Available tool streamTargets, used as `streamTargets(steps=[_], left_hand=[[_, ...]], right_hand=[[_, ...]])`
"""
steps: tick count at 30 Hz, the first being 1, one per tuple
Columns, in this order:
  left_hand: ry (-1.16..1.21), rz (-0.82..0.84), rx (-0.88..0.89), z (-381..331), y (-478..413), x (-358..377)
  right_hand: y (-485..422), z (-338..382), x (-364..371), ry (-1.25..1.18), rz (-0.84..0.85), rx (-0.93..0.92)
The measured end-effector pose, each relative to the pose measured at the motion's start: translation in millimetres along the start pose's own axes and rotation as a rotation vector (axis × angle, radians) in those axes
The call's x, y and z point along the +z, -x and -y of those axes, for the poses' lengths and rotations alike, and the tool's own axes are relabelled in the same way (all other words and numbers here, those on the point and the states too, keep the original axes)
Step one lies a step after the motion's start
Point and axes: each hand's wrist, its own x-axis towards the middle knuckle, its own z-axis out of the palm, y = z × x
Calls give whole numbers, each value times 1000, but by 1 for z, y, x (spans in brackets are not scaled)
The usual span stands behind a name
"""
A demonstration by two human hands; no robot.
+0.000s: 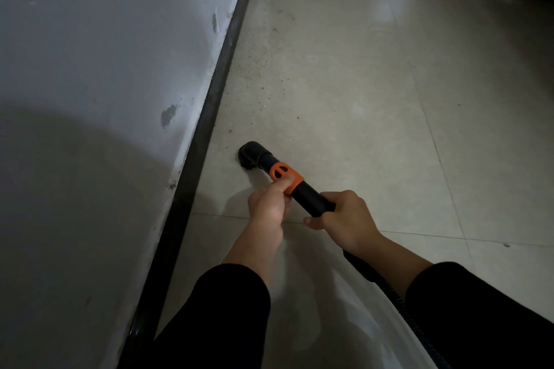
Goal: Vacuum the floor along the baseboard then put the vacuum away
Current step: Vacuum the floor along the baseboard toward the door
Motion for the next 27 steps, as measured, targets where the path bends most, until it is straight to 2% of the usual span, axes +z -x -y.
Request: streamTargets(steps=[13, 18, 27], left_hand=[[-19, -81, 22, 0, 10, -26], [-28, -53, -9, 3, 23, -30], [-5, -41, -33, 14, 51, -9]], right_hand=[[6, 6, 20, 71, 35, -79], [13, 8, 22, 147, 46, -122], [26, -4, -1, 210, 67, -90]])
